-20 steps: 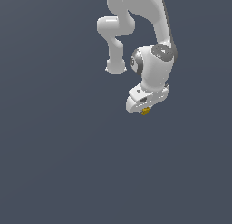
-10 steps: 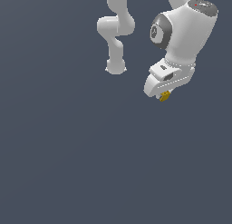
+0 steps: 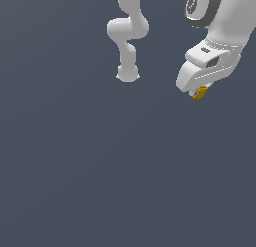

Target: Pick up the object and move it to a goal position.

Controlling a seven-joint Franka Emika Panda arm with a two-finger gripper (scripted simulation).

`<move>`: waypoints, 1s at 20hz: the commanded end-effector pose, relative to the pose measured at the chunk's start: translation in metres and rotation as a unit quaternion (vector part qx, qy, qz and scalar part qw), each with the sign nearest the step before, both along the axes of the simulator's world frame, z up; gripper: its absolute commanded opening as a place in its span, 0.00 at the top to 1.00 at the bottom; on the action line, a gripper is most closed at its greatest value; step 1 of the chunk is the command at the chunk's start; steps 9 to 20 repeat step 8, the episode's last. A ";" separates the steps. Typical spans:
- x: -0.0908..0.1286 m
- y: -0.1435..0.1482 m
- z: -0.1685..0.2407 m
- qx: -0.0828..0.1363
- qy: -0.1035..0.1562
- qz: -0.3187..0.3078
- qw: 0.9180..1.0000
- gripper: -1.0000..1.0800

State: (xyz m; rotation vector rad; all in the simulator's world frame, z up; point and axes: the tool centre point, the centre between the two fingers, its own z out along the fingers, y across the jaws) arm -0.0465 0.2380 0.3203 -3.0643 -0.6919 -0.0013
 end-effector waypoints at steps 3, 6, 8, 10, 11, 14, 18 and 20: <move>0.001 0.008 0.014 0.000 0.000 0.000 1.000 1.00; 0.002 0.010 0.017 0.000 0.000 0.000 1.000 1.00; 0.003 0.010 0.017 0.000 0.000 0.000 1.000 1.00; 0.003 0.010 0.017 0.000 0.000 0.000 1.000 1.00; 0.003 0.010 0.017 0.000 0.000 0.000 1.000 1.00; 0.003 0.010 0.017 0.000 0.000 0.000 1.000 1.00; 0.003 0.010 0.017 0.000 0.000 0.000 1.000 1.00; 0.003 0.010 0.017 0.000 0.000 0.000 1.000 1.00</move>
